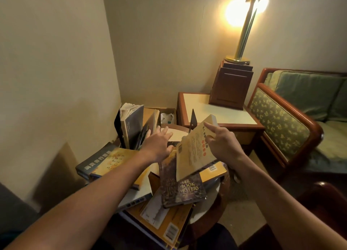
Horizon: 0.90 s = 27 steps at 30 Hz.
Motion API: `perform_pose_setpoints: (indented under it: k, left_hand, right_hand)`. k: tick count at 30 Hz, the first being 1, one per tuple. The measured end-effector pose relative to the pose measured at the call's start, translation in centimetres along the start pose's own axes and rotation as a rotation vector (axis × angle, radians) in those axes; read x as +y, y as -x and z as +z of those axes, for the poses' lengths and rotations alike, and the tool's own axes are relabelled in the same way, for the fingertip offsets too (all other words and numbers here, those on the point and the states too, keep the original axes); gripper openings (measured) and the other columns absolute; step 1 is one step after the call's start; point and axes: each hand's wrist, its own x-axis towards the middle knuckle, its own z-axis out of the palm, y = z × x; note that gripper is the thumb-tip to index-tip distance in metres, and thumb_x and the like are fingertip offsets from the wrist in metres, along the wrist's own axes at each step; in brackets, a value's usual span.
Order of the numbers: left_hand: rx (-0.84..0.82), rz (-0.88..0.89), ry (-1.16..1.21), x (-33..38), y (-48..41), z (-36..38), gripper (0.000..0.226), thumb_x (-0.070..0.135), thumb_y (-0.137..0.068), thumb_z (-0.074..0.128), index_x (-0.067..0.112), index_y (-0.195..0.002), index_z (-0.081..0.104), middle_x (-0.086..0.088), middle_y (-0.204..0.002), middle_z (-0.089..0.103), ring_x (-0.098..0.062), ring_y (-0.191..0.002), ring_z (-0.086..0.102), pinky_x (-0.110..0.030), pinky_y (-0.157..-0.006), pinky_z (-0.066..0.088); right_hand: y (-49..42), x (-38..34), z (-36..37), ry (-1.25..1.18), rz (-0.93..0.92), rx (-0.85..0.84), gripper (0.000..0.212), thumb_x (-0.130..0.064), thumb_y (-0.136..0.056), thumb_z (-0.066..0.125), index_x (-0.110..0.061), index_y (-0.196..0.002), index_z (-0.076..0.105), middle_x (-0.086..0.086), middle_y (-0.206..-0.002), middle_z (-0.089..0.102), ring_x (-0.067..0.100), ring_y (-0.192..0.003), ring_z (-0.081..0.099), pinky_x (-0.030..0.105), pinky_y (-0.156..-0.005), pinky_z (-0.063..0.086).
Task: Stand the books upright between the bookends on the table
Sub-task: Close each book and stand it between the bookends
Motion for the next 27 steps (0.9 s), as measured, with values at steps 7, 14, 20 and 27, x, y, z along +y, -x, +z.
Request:
perform_pose_setpoints:
  k: [7,14,20,27]
  left_hand:
    - [-0.124,-0.014,-0.268,-4.2,-1.7,2.0,0.069,0.046,-0.103,0.044,0.023,-0.161,0.014,0.001,-0.169,0.004,-0.029,-0.155,0.002,-0.058,-0.123,0.006]
    - [0.017,0.046,-0.378,-6.9,-2.0,1.4,0.073,0.046,-0.101,0.046,0.021,-0.161,0.013,0.003,-0.168,0.012,-0.023,-0.156,0.007,-0.058,-0.124,0.006]
    - [0.063,0.009,-0.342,-10.8,-1.7,0.0,0.075,0.047,-0.101,0.047,0.020,-0.161,0.011,0.004,-0.168,0.012,-0.020,-0.155,0.006,-0.057,-0.124,0.002]
    - [0.150,-0.087,-0.276,-14.4,-1.9,-0.2,0.078,0.043,-0.096,0.051,0.013,-0.160,0.018,-0.002,-0.168,0.015,-0.019,-0.155,0.012,-0.053,-0.124,0.004]
  right_hand:
    - [-1.2,-1.9,1.1,0.035,-0.105,-0.017,0.055,-0.015,-0.100,0.050,-0.031,-0.151,0.040,0.010,-0.140,0.052,0.031,-0.116,0.059,0.053,-0.084,0.059]
    - [-2.1,-3.9,1.8,0.123,-0.219,-0.051,0.057,-0.011,-0.099,0.049,-0.029,-0.152,0.038,0.011,-0.146,0.049,0.028,-0.109,0.060,0.049,-0.082,0.060]
    - [-3.8,-5.9,2.5,0.102,-0.306,0.022,0.056,-0.012,-0.098,0.050,-0.030,-0.151,0.039,0.011,-0.141,0.054,0.026,-0.100,0.063,0.044,-0.078,0.060]
    - [-6.8,-8.6,4.5,0.016,-0.293,0.076,0.056,-0.011,-0.097,0.049,-0.031,-0.149,0.041,0.007,-0.134,0.058,0.026,-0.101,0.063,0.040,-0.076,0.060]
